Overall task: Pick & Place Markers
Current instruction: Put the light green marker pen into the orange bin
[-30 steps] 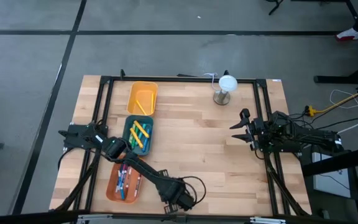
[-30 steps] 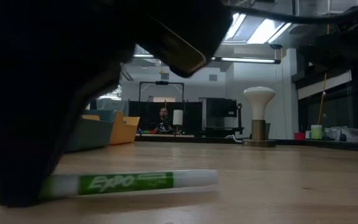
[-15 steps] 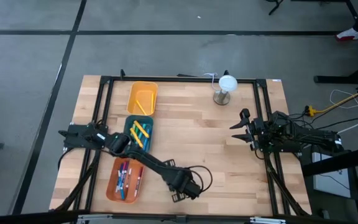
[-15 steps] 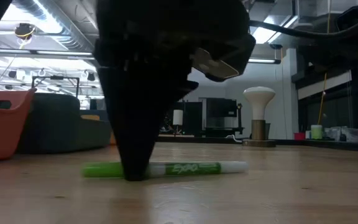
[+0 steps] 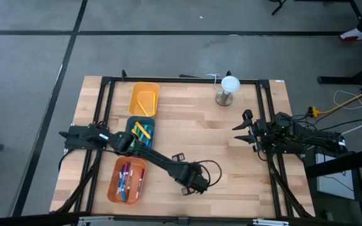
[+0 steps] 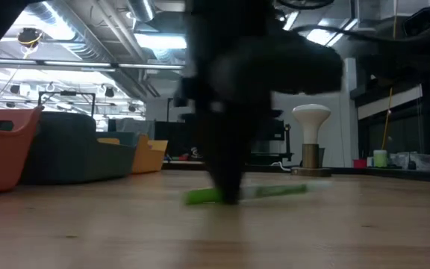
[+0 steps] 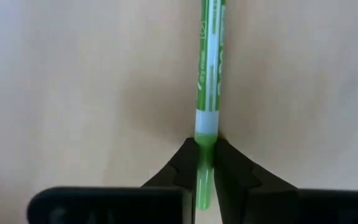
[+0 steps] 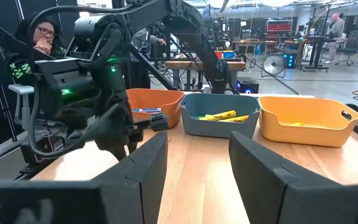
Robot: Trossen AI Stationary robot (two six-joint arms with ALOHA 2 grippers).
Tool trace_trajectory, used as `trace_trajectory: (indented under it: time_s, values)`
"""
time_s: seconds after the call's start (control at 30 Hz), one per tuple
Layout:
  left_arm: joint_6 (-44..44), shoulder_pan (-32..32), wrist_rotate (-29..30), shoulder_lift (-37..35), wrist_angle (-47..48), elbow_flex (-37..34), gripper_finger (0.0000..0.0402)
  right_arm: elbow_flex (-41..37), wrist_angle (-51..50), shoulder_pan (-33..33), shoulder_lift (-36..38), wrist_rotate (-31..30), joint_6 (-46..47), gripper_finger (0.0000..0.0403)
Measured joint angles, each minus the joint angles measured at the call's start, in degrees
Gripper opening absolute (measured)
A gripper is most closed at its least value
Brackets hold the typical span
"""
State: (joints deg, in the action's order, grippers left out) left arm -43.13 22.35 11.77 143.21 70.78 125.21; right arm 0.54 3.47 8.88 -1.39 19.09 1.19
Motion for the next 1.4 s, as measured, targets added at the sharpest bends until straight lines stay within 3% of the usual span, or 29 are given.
trace_trajectory:
  time_s: [0.17, 0.33, 0.77, 1.07, 1.4]
  values:
    - [-0.6, -0.1, 9.7, 0.6, -0.4, 4.0, 0.0025, 0.0, 0.0, 0.0, 0.0, 0.0, 0.0, 0.017]
    - [-0.6, 0.3, 12.4, 0.4, -0.4, 9.4, 0.0025, 0.0, 0.0, 0.0, 0.0, 0.0, 0.0, 0.017]
    - [-0.3, 0.7, 27.2, -6.2, -6.8, 9.6, 0.0025, 0.0, 0.0, 0.0, 0.0, 0.0, 0.0, 0.017]
    - [4.8, 0.9, 26.9, -11.2, -5.4, 9.6, 0.0025, 0.0, 0.0, 0.0, 0.0, 0.0, 0.0, 0.017]
    - [3.6, 3.6, 34.4, -17.9, -0.6, 9.6, 0.0025, 0.0, 0.0, 0.0, 0.0, 0.0, 0.0, 0.017]
